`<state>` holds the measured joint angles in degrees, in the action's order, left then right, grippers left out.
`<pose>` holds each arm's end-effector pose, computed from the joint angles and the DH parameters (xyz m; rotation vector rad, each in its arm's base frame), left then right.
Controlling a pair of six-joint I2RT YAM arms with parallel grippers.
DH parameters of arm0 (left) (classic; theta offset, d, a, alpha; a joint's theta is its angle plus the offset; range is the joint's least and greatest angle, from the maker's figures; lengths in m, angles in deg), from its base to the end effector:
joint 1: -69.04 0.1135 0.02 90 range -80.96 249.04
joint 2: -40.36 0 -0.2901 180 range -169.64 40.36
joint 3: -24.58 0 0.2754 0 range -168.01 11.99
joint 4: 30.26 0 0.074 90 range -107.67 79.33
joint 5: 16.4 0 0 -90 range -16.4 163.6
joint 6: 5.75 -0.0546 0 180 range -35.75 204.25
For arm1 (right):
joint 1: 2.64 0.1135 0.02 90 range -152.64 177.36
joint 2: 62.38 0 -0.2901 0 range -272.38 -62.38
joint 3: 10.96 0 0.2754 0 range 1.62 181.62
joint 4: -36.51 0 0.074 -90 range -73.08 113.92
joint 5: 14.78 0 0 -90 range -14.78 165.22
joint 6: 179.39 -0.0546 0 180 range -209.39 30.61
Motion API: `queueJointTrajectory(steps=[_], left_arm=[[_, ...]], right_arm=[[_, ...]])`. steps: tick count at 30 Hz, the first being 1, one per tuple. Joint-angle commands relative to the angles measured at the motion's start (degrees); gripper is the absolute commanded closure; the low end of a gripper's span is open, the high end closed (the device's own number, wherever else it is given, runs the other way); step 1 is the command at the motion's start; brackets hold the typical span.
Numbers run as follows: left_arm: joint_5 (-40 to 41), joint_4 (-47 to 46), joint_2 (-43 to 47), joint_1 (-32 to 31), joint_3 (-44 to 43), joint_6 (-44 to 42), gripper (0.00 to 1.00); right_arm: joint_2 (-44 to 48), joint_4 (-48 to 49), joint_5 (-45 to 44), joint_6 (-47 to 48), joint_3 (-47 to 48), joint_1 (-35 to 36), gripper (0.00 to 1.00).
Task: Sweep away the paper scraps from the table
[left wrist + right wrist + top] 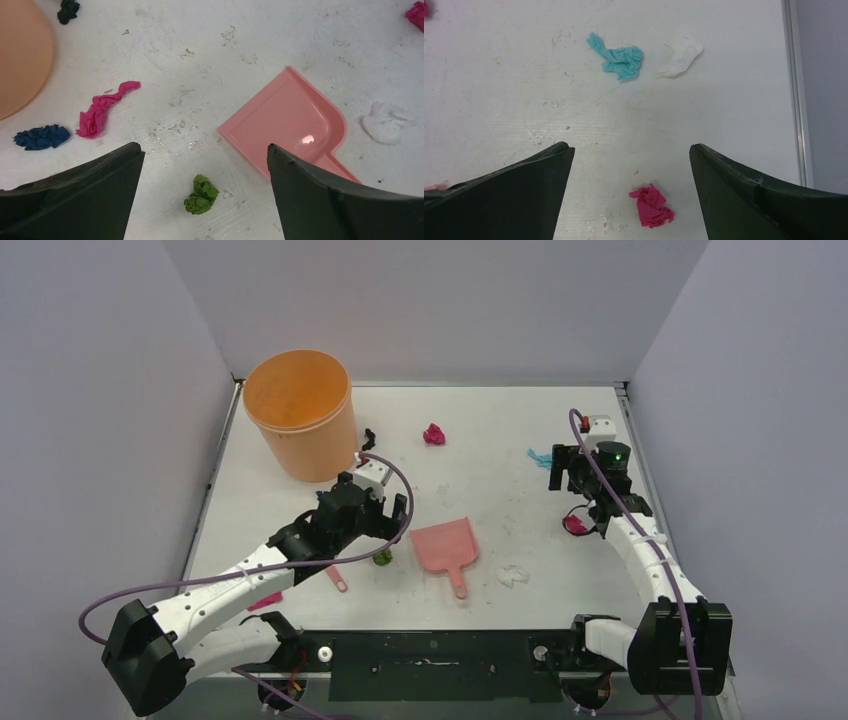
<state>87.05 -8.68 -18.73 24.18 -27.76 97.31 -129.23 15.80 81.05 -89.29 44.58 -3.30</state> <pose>0.1907 -0.1718 0.2697 0.4265 2.0284 -0.3843 0.2848 0.0023 0.2582 -0.0496 2.1275 0.1005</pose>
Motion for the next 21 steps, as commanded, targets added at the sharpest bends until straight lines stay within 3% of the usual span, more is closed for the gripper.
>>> queueJointTrajectory(steps=[1, 4, 10, 21], left_arm=[[-2.1, -1.0, -0.7, 0.3, -3.6, 4.5, 0.08], [-4.1, -3.1, 0.3, 0.3, -2.7, 2.4, 0.15], [-6.0, -4.8, 1.2, 0.2, -0.4, 1.2, 0.15], [-5.7, 4.9, -7.4, 0.1, -7.6, 3.0, 0.18]], right_arm=[[3.4, 3.0, -1.3, -0.5, 0.1, 0.3, 0.1], [5.6, 4.6, 1.6, 3.4, -1.9, 0.3, 0.1], [7.2, 1.9, 10.5, 13.4, -3.7, -0.9, 0.1], [6.0, -0.1, 16.2, 17.4, -4.1, -1.1, 0.1]])
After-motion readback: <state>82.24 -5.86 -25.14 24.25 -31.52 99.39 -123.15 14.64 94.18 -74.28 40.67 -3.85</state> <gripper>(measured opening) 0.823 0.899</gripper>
